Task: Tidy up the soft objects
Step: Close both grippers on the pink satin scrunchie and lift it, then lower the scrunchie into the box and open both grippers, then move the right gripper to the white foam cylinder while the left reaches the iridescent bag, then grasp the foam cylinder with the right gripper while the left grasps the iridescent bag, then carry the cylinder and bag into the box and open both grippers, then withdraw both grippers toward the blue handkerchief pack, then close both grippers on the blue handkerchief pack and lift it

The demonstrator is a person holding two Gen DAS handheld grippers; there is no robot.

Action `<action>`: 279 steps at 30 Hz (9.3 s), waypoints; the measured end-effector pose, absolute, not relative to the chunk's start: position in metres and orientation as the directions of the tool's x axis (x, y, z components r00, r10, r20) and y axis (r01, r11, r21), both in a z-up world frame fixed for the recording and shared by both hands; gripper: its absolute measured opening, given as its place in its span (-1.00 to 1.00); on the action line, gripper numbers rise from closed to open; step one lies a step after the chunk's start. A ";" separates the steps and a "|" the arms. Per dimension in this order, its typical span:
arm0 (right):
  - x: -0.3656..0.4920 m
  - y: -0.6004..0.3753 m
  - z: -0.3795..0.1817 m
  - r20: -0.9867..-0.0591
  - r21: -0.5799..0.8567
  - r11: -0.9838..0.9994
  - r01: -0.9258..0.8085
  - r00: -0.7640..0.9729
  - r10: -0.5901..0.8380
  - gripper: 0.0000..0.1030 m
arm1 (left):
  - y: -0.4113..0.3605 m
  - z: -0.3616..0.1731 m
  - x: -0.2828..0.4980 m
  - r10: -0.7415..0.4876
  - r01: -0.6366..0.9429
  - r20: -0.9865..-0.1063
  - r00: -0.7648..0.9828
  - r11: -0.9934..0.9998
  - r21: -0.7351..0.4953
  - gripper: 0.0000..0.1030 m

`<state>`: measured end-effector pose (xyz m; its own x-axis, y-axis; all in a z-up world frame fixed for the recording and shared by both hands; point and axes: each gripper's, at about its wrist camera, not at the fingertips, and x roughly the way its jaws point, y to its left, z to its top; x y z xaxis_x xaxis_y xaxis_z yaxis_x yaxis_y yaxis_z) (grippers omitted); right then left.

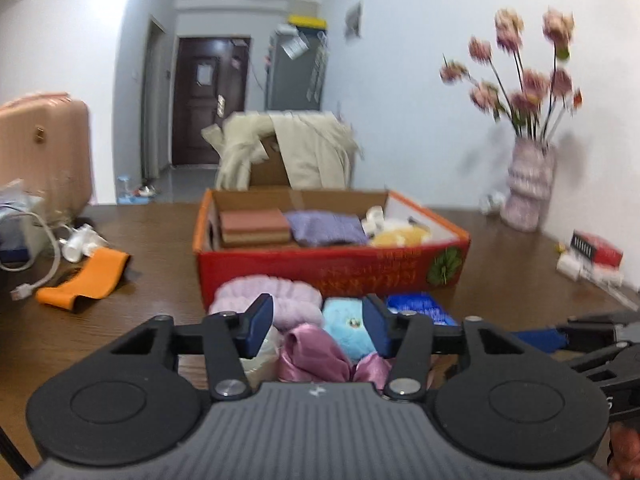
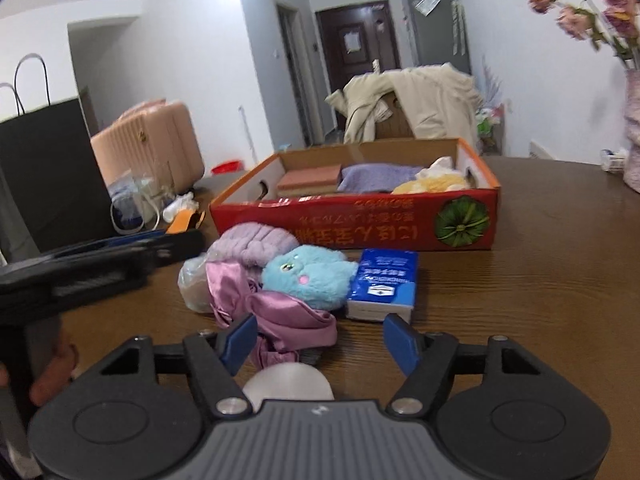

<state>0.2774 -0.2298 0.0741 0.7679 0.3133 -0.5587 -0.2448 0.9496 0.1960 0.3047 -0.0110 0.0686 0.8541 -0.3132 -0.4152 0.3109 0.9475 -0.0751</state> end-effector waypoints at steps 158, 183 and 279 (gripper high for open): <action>0.265 -0.217 0.078 -0.528 0.102 0.928 -0.357 0.772 0.355 0.07 | 0.034 0.046 0.292 -0.297 0.162 -0.552 0.779 0.946 -0.280 -0.22; 0.319 -0.238 0.170 -0.342 0.165 0.928 -0.335 0.863 0.372 0.06 | 0.026 0.144 0.319 -0.332 0.319 -0.335 0.882 0.943 -0.096 -0.20; 0.369 -0.352 0.069 -0.650 0.325 0.833 -0.448 0.534 0.541 -0.53 | -0.089 0.028 0.338 -0.280 0.101 -0.632 0.723 0.947 -0.304 -0.44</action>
<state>0.3692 -0.3520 0.0689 0.5337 0.5409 -0.6501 -0.4477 0.8329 0.3254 0.3383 -0.0893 0.0282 0.7227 -0.2804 -0.6317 0.1015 0.9471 -0.3043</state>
